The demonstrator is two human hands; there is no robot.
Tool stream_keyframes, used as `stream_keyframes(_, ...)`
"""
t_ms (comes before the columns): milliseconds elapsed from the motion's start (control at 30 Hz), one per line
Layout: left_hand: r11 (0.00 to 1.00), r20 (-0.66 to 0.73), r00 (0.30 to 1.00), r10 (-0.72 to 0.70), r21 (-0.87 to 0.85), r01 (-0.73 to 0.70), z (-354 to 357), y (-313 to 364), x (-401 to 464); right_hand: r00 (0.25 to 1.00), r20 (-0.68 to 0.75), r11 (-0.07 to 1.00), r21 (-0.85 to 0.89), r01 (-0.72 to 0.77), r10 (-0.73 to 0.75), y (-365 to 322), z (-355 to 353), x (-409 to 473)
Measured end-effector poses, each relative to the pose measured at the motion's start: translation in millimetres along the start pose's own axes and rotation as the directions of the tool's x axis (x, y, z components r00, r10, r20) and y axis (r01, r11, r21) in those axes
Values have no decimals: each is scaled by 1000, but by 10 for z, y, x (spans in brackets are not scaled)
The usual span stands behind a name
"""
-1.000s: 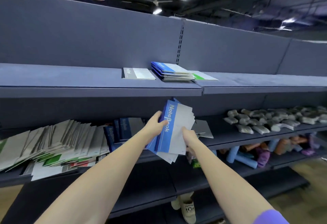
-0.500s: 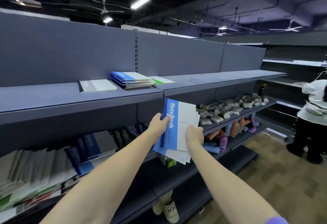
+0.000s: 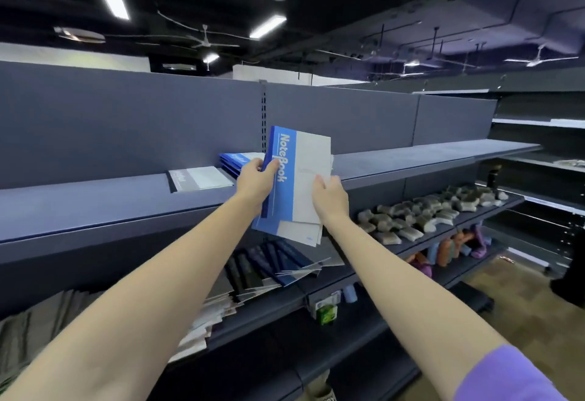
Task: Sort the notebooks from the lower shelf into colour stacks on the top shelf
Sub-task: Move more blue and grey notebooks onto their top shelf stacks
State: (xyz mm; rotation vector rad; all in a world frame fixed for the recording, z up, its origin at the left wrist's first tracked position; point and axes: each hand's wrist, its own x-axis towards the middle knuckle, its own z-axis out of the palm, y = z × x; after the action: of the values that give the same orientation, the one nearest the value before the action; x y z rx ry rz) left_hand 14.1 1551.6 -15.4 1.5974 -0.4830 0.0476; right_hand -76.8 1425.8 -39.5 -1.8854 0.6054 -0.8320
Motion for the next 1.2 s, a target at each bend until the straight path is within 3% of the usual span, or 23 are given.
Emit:
stream_keyframes(100, 999, -86, 996, -37, 15, 39, -421, 68, 218, 974, 225, 999, 40, 22, -30, -314, 335, 175)
stream_keyframes(233, 984, -101, 979, -177, 19, 180, -943, 58, 436, 921, 374, 994, 61, 93, -109, -569, 732, 412)
stream_keyframes(433, 964, -172, 950, -262, 7, 267, -1349, 77, 699, 923, 337, 983, 80, 168, -185, -844, 1144, 797)
stream_keyframes(533, 966, -195, 947, -255, -16, 257, -1437, 32, 855, 914, 371, 985, 100, 139, -166, -866, 1283, 1015)
stream_keyframes(800, 975, -236, 947, -217, -100, 199, -1523, -220, 1258, 898, 364, 966, 15, 259, -246, -909, 1648, 1562)
stream_keyframes(933, 969, -307, 919, -246, -105, 224, -1571, -324, 1410, 919, 340, 958, -128, 256, -200, -853, 1586, 1844)
stream_keyframes(1067, 952, -315, 910, -271, 55, 302, -1682, -422, 1506, 938, 334, 905, -364, 221, -95, -688, 1474, 1997)
stream_keyframes(1200, 943, -328, 906, -268, 102, 316, -1745, -519, 1558, 947, 302, 829, -499, 254, -108, -639, 1476, 1999)
